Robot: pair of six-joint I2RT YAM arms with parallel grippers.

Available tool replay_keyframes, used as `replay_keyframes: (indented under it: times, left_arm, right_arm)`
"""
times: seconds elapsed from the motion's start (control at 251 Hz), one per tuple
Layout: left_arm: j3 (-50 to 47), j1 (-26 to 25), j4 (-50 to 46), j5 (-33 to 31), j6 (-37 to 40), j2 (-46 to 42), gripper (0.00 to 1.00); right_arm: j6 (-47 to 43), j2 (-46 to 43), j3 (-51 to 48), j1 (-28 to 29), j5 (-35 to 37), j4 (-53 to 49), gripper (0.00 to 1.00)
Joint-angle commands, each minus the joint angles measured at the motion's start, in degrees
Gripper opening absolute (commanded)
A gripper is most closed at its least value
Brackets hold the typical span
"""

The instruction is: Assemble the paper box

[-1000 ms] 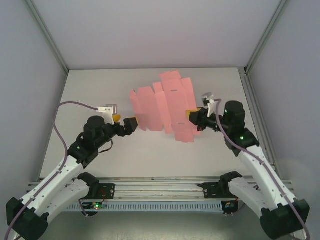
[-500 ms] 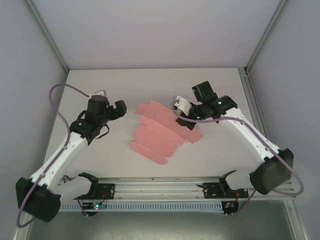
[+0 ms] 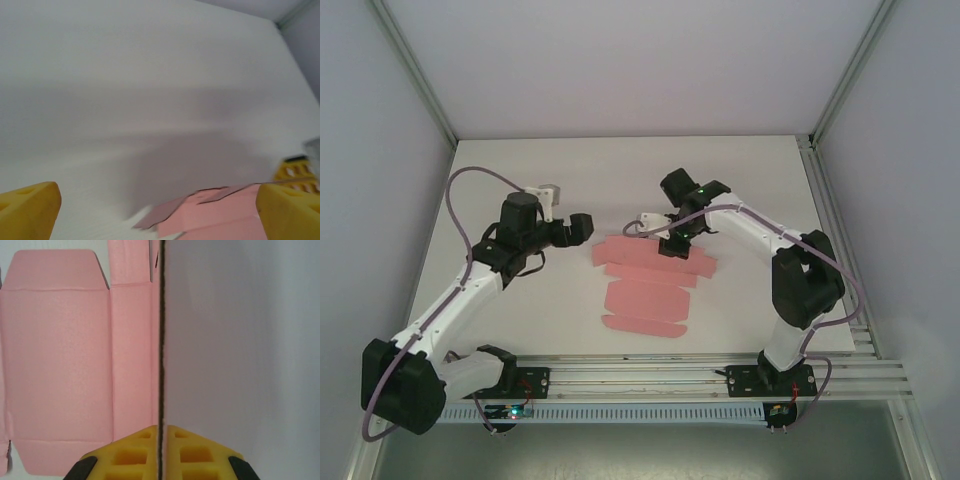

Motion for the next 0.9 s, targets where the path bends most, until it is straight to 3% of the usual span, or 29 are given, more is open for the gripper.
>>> replay_keyframes:
  times: [0.0, 0.076, 0.311, 0.407, 0.511, 0.702, 0.75, 0.83, 0.894]
  left_arm:
    - [-1.8, -0.2, 10.3, 16.4, 11.7, 1.8, 0.99]
    - [-1.5, -0.3, 12.1, 17.8, 14.9, 3.1, 0.9]
    - [5.5, -0.4, 5.8, 23.1, 21.3, 11.4, 0.47]
    - [7.5, -1.0, 3.5, 26.9, 23.5, 14.6, 0.41]
    - [8.5, -2.0, 2.2, 26.8, 24.9, 16.1, 0.38]
    - [8.0, -3.8, 2.1, 23.5, 26.3, 16.8, 0.37]
    - [8.1, -3.9, 1.7, 22.2, 26.5, 17.4, 0.33]
    - [8.9, -4.0, 0.5, 19.3, 26.7, 18.8, 0.2]
    - [10.3, -4.2, -1.8, 16.8, 27.1, 20.2, 0.19]
  right_arm:
    - [-2.3, -0.3, 1.2, 0.1, 0.2, 2.6, 0.0]
    - [-2.6, -0.1, 1.3, -0.5, -1.7, 1.8, 0.0]
    - [-3.5, 0.2, 1.9, -2.3, -6.9, -0.3, 0.0]
    - [-3.3, 0.7, 2.5, -3.2, -8.8, -0.6, 0.0]
    - [-3.0, 1.8, 3.7, -3.5, -8.7, -1.6, 0.0]
    - [-1.9, 3.5, 4.3, -3.4, -7.4, -2.0, 0.0]
    - [-1.9, 3.4, 4.1, -3.4, -7.5, -1.8, 0.0]
    - [-1.4, 3.4, 4.1, -3.5, -7.6, -1.9, 0.0]
    - [-0.7, 3.2, 4.1, -3.8, -8.2, -1.7, 0.0]
